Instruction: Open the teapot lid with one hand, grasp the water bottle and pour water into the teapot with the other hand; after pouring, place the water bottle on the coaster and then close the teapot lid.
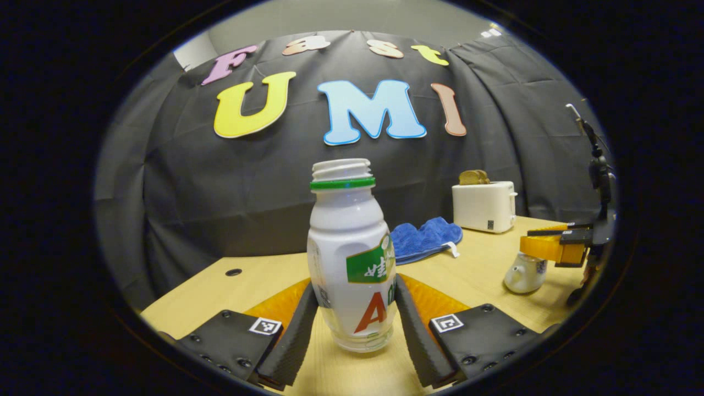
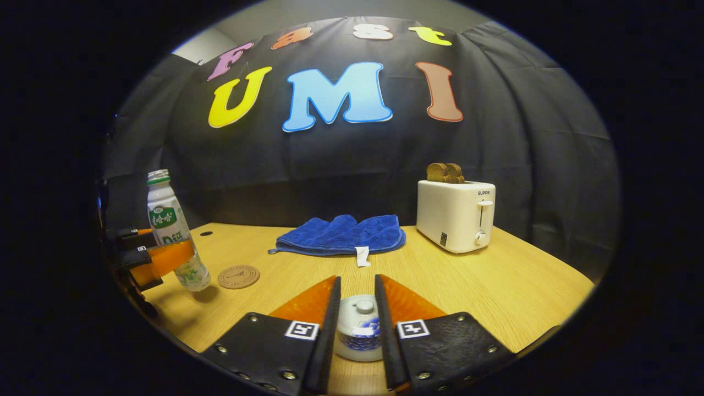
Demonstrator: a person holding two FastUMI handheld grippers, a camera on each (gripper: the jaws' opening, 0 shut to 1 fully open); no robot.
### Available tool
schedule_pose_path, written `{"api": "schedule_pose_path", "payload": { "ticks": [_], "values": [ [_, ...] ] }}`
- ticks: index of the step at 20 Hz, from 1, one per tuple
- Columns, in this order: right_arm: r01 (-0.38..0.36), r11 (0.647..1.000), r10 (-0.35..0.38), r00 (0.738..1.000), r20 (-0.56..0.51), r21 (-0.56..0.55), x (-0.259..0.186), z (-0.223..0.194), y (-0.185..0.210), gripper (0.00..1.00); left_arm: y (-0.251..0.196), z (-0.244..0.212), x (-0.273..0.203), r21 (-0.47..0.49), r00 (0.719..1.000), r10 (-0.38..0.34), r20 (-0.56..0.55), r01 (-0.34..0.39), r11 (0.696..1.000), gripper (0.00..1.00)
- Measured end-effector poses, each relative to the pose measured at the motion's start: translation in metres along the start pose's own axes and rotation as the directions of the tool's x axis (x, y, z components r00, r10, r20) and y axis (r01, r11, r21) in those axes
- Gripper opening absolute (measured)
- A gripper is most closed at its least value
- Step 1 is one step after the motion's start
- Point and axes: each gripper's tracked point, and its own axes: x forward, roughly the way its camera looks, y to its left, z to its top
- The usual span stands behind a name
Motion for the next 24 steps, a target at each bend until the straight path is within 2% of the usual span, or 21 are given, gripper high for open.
{"api": "schedule_pose_path", "payload": {
  "ticks": [1, 2, 3, 4, 7, 10, 13, 14, 16, 18, 19, 22, 24],
  "values": [
    [-0.001, 1.000, 0.001, 1.000, 0.022, 0.002, -0.002, 0.005, 0.000, 0.47, 0.003, 0.000, 0.004, -0.012, 1.000, -0.003, -0.006, 0.003, 1.000, 0.89],
    [0.001, 1.000, -0.001, 0.999, 0.044, 0.003, -0.005, 0.012, 0.000, 0.57, 0.005, 0.000, 0.009, -0.020, 1.000, -0.007, -0.009, 0.007, 1.000, 0.83],
    [0.010, 1.000, -0.011, 0.998, 0.062, 0.003, -0.008, 0.015, -0.003, 0.69, 0.009, 0.002, 0.014, -0.021, 1.000, -0.008, -0.011, 0.008, 1.000, 0.84],
    [0.015, 1.000, -0.015, 0.997, 0.077, 0.005, -0.010, 0.019, -0.004, 0.71, 0.012, 0.002, 0.020, -0.018, 1.000, -0.008, -0.016, 0.007, 1.000, 0.85],
    [0.015, 1.000, -0.017, 0.993, 0.113, 0.022, -0.017, 0.029, -0.006, 0.71, 0.019, 0.002, 0.039, -0.013, 0.999, -0.012, -0.034, 0.011, 1.000, 0.89],
    [0.013, 1.000, -0.017, 0.990, 0.137, 0.028, -0.022, 0.036, -0.008, 0.71, 0.020, 0.006, 0.060, -0.052, 0.999, -0.030, -0.041, 0.028, 0.998, 0.89],
    [0.009, 0.999, -0.015, 0.989, 0.145, 0.042, -0.024, 0.038, -0.010, 0.71, 0.015, 0.004, 0.081, -0.052, 0.998, -0.042, -0.036, 0.040, 0.998, 0.89],
    [0.010, 0.999, -0.017, 0.989, 0.146, 0.046, -0.024, 0.039, -0.011, 0.71, 0.012, 0.001, 0.086, -0.046, 0.998, -0.051, -0.041, 0.049, 0.998, 0.78],
    [0.009, 0.998, -0.016, 0.989, 0.146, 0.055, -0.025, 0.040, -0.011, 0.71, 0.003, -0.006, 0.094, -0.031, 0.996, -0.064, -0.058, 0.063, 0.998, 0.89],
    [0.006, 0.998, -0.015, 0.988, 0.153, 0.060, -0.027, 0.042, -0.011, 0.71, -0.001, -0.013, 0.099, -0.021, 0.995, -0.068, -0.074, 0.067, 0.998, 0.89],
    [0.006, 0.998, -0.015, 0.988, 0.154, 0.059, -0.027, 0.042, -0.011, 0.71, -0.003, -0.015, 0.100, -0.024, 0.994, -0.073, -0.079, 0.071, 0.997, 0.84],
    [0.004, 0.998, -0.013, 0.988, 0.154, 0.059, -0.027, 0.043, -0.011, 0.71, -0.005, -0.016, 0.102, -0.024, 0.994, -0.073, -0.077, 0.071, 0.997, 0.89],
    [0.006, 0.998, -0.015, 0.988, 0.153, 0.060, -0.027, 0.042, -0.012, 0.71, -0.004, -0.017, 0.102, -0.024, 0.994, -0.070, -0.081, 0.068, 0.997, 0.84]
  ]
}}
